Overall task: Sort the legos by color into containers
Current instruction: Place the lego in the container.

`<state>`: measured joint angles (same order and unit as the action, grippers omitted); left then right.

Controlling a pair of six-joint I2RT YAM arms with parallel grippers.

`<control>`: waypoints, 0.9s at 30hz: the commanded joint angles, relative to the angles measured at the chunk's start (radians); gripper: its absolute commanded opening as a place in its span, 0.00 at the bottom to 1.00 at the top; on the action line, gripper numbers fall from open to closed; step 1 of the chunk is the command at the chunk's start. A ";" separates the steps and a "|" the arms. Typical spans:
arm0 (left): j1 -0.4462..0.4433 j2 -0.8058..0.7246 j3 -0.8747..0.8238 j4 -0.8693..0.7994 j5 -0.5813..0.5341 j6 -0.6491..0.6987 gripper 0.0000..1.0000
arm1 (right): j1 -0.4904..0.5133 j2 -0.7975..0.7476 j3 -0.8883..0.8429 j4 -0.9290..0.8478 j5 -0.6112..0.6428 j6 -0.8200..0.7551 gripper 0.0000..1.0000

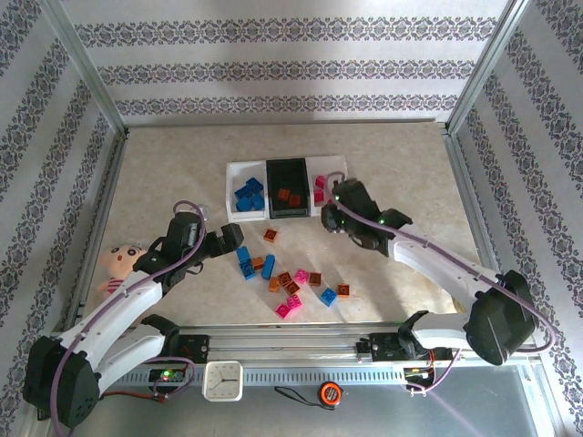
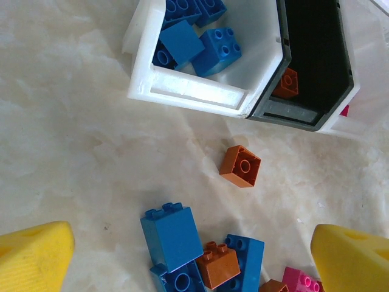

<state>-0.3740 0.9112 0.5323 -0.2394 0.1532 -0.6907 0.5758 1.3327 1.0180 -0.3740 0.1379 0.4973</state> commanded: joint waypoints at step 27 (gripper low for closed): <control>-0.009 -0.001 -0.023 -0.090 0.004 0.039 0.99 | -0.125 0.452 0.329 0.033 -0.051 -0.024 0.75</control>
<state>-0.3737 0.9081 0.5106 -0.2932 0.1501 -0.6823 0.4343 1.8706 1.3979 -0.3580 0.1120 0.4606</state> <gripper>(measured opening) 0.992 0.745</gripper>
